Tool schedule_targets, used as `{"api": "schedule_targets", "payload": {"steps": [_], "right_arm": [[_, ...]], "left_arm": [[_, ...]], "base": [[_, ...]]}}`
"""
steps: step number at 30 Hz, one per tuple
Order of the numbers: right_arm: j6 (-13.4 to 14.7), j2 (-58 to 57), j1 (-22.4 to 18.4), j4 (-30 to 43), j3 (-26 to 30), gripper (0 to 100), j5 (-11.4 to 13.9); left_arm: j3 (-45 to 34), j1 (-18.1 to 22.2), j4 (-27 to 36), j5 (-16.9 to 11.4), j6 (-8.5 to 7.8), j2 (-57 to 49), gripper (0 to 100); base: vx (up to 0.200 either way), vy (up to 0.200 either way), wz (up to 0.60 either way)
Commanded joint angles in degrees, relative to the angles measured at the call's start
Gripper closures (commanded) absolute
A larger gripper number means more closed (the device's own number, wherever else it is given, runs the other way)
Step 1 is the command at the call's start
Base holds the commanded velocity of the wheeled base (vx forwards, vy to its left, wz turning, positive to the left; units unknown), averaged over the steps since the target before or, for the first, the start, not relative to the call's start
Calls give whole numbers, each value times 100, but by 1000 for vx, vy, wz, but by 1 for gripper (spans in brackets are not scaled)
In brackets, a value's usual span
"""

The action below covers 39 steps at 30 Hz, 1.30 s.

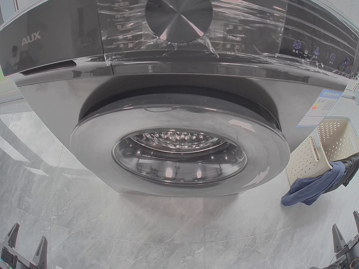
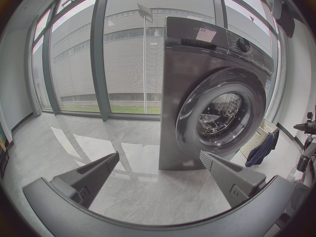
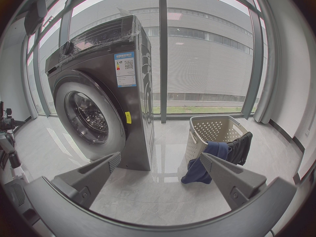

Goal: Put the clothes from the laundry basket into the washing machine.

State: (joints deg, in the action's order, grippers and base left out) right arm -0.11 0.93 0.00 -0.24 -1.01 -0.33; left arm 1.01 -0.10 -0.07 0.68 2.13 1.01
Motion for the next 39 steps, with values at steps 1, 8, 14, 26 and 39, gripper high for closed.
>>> {"api": "schedule_targets", "payload": {"steps": [1, 8, 14, 26, 39], "right_arm": [[-7, -93, 0, -2, 101, 0, -2], [-7, -93, -9, -2, 101, 0, -2], [2, -93, -9, -2, 101, 0, -11], [2, -93, -9, 7, 101, 0, -11], [55, -93, -9, -2, 101, 0, -29]], "left_arm": [[-92, 1, -1, 2, 6, -92, 0], [-92, 1, -1, 2, 6, -92, 0], [-92, 1, -1, 11, -2, -92, 0], [-92, 1, -1, 2, -2, -92, 0], [-92, 1, -1, 2, -2, -92, 0]], "base": [[0, 200, 0], [0, 57, 0], [0, 0, 0], [100, 0, 0], [0, -62, 0]]}}
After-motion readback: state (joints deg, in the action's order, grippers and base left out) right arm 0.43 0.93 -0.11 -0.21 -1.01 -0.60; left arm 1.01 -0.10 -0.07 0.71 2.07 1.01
